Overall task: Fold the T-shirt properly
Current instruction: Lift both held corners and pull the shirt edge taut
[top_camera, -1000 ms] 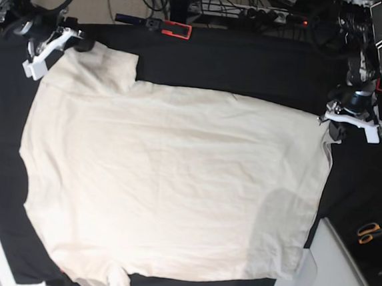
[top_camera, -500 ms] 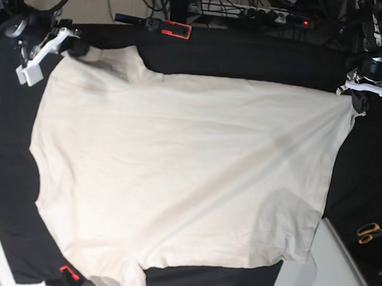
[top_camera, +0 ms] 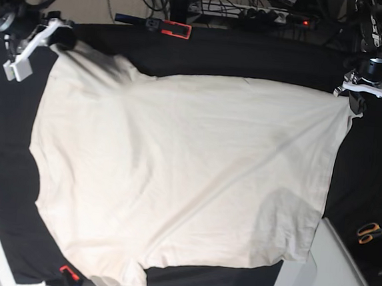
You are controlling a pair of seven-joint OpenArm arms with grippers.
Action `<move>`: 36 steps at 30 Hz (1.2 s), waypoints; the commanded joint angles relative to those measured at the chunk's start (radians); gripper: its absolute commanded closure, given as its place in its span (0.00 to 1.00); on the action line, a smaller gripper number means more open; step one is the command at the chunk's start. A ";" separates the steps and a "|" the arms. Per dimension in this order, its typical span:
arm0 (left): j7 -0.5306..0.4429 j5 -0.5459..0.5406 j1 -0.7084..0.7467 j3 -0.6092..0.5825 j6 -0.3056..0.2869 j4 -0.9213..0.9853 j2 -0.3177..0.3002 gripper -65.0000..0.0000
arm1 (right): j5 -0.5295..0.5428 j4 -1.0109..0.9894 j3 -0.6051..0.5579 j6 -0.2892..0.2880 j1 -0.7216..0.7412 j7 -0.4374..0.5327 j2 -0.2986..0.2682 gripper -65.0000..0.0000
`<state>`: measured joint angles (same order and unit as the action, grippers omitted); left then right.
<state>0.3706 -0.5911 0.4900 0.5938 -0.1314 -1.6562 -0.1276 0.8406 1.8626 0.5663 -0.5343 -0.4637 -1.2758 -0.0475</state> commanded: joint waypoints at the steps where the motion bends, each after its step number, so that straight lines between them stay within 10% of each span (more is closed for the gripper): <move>1: -0.025 -0.003 0.000 0.005 -0.001 -0.016 -0.010 1.00 | 0.010 0.015 0.018 -0.002 -0.011 0.003 -0.007 1.00; 23: -0.025 -0.003 0.031 0.005 -0.001 -0.019 0.026 1.00 | 0.009 -0.037 0.030 0.001 -0.007 -0.009 -0.010 1.00; 36: -0.025 0.148 -0.067 -0.071 -0.001 -0.016 0.041 1.00 | 0.009 -0.090 0.030 0.108 0.182 -0.103 -0.015 1.00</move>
<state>0.3763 -0.4355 0.4252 0.5182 -0.1276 -1.6554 -0.0803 0.8356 1.7592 0.5919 -0.4255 -0.2821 -1.3811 -0.0513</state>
